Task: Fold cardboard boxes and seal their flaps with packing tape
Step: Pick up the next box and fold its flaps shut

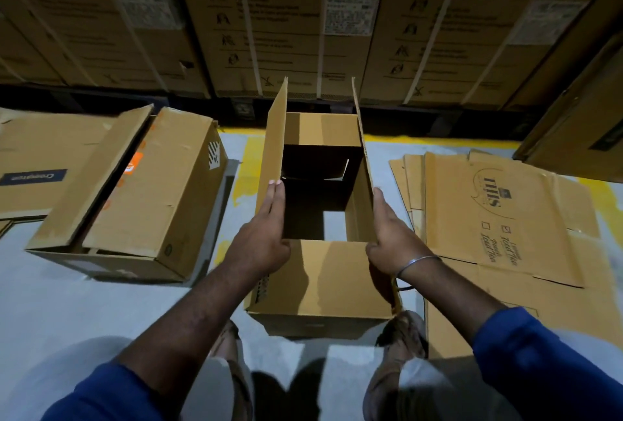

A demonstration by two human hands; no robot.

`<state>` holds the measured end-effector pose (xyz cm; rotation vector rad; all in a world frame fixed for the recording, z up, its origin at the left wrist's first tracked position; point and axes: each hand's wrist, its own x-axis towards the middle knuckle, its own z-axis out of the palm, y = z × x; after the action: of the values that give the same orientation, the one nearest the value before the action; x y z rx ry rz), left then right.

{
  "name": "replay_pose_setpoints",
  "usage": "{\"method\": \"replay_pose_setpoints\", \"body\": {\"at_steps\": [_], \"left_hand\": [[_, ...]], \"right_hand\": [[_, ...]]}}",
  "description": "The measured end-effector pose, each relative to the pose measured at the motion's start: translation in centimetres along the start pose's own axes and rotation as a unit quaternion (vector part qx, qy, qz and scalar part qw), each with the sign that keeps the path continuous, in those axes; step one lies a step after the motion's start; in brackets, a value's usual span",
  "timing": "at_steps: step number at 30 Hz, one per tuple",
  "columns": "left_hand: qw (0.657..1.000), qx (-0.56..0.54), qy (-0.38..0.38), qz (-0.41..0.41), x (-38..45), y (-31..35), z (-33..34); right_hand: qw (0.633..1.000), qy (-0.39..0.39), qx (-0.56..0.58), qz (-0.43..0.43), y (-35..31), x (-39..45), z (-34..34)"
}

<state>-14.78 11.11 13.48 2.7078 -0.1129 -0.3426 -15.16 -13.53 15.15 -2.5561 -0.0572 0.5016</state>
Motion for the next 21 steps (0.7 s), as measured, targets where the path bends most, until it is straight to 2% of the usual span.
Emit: {"method": "replay_pose_setpoints", "body": {"at_steps": [4,7,9,11,13,16,21], "left_hand": [[0.999,0.036,0.012,-0.002,0.0,0.4,-0.3],[0.989,0.129,0.076,-0.007,-0.2,0.2,-0.7],[0.968,0.230,0.099,0.025,-0.3,0.4,-0.6],[0.954,0.273,0.093,0.082,-0.8,1.5,-0.1],[0.948,0.283,0.018,0.146,-1.3,3.0,0.8],[0.928,0.299,-0.142,0.174,-1.8,3.9,3.0],[0.900,0.328,-0.245,0.150,-1.9,2.8,4.7]], "right_hand": [[0.999,-0.031,-0.026,0.024,-0.6,0.4,0.1],[0.998,-0.029,-0.044,0.043,-0.5,0.7,-0.3],[0.998,-0.024,-0.048,0.043,-0.4,0.7,-0.5],[0.998,-0.017,-0.048,0.041,-0.3,0.8,-0.6],[0.998,-0.012,-0.049,0.037,-0.2,0.8,-0.6],[0.998,-0.015,-0.054,0.037,0.2,1.1,-0.6],[0.998,-0.018,-0.053,0.002,0.4,1.1,-0.3]]}}
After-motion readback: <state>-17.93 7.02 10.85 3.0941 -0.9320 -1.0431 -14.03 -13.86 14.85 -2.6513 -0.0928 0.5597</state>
